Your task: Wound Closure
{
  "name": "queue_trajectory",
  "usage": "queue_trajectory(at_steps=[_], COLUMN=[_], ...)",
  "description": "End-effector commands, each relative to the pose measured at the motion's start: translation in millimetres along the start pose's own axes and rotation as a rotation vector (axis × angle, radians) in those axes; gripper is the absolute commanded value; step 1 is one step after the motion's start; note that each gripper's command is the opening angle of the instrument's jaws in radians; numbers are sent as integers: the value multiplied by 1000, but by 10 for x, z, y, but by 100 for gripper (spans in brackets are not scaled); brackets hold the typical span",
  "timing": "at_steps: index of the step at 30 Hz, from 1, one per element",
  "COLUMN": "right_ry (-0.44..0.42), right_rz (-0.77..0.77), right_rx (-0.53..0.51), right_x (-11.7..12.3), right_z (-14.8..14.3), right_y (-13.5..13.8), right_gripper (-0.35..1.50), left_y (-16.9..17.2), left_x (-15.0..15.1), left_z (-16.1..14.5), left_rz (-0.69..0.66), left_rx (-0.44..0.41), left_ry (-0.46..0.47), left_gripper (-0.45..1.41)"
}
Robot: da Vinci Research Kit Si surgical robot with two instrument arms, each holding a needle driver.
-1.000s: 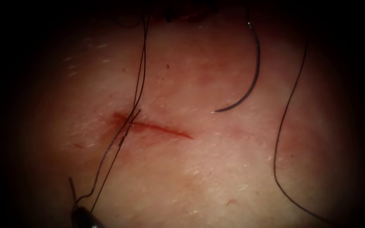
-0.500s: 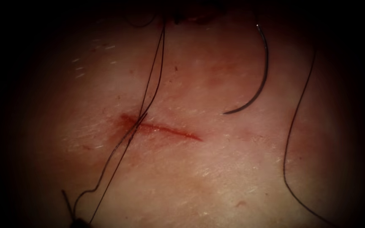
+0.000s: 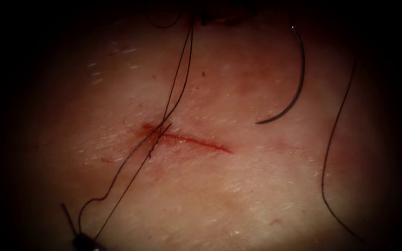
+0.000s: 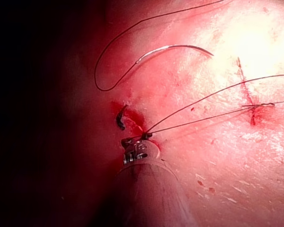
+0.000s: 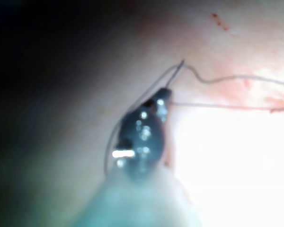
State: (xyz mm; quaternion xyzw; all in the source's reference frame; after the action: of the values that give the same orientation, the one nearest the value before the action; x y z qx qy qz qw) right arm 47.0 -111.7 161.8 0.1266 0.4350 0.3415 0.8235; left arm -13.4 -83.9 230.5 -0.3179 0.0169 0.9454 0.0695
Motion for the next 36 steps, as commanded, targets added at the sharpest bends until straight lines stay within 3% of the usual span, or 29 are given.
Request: queue_trajectory(at_steps=[1, 31, 36], right_ry=[-2, -14, 50], right_rz=[4, -3, 9], right_rx=[6, 24, -66], right_x=[-6, -6, 1], right_z=[0, -4, -15], right_y=[-16, -39, -25], right_gripper=[-35, -35, -35], left_y=[13, 16, 25], left_x=[3, -4, 0], left_z=[5, -10, -15], left_rz=[-1, -1, -7], left_rx=[-5, 0, -13], left_ry=[2, 10, 17], left_gripper=[-45, -45, -45])
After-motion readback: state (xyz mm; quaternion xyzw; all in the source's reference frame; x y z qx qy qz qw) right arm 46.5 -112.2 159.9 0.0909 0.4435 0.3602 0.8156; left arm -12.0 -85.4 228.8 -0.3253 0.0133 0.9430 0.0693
